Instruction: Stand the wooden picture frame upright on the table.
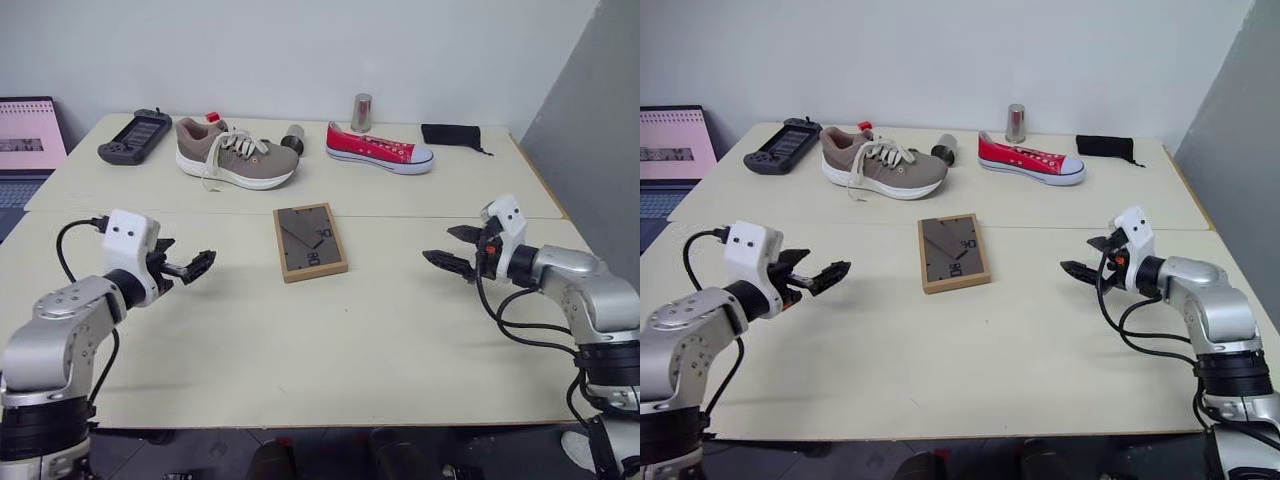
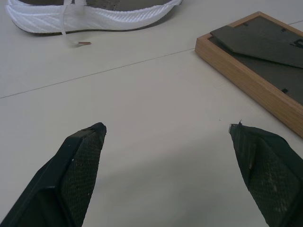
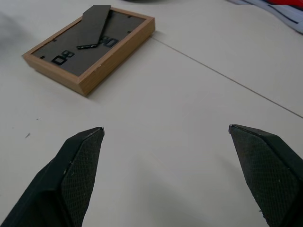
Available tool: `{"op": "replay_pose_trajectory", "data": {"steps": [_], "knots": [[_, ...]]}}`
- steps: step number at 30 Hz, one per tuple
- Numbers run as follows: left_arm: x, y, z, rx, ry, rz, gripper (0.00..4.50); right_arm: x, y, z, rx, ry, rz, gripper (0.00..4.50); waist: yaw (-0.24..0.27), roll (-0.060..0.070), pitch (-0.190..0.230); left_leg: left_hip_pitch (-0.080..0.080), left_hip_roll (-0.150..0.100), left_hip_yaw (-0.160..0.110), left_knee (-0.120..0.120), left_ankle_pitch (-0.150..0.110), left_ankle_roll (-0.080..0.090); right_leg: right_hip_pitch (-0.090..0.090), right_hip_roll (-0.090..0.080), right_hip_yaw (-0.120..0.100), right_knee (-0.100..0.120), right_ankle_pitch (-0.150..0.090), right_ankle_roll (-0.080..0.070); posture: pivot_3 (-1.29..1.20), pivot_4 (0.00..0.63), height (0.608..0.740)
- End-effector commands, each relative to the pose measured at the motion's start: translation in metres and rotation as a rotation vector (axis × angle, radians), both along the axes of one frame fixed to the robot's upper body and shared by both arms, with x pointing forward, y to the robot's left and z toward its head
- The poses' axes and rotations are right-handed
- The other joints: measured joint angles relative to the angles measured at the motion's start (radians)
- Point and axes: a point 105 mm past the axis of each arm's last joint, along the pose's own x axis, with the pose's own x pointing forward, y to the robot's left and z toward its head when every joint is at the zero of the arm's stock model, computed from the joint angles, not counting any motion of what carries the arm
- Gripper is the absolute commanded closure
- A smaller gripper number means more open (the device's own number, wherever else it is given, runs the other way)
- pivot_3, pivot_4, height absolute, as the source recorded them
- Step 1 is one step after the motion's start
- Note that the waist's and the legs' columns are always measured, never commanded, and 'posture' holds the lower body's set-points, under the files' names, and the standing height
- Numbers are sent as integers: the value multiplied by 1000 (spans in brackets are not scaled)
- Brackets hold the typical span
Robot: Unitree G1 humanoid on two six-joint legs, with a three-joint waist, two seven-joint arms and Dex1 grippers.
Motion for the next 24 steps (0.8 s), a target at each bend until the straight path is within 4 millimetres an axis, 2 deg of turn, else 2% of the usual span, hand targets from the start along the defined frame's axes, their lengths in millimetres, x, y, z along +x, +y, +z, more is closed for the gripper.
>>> {"op": "replay_pose_trajectory", "data": {"steps": [1, 4, 17, 24], "knots": [[-4, 9, 15, 10, -42, -8, 46, -3, 2, 14, 7, -25, 64, 0, 0, 0, 0, 0, 0, 0, 0, 0, 0, 0, 0, -1, 0, 0, 0, 0, 150, 740], [-6, 10, 21, -10, -46, -26, 46, -3, 2, 17, 6, -27, 75, 0, 0, 1, 1, 0, 1, -1, 0, 0, 0, 0, 0, -3, 1, -1, -2, 0, 150, 740], [-4, 11, 17, -20, -23, -17, 46, 1, 2, 15, -4, -35, 78, 0, 1, 2, 1, -1, 0, -2, 0, 0, 0, 0, 0, -4, 1, -1, -2, 0, 150, 740], [-3, 2, 13, -38, -3, -56, 46, 2, 3, 16, 1, -31, 93, 0, 1, 2, 1, -1, 0, -2, 0, 0, 0, 0, 0, -4, 1, -1, -2, 0, 150, 740]]}}
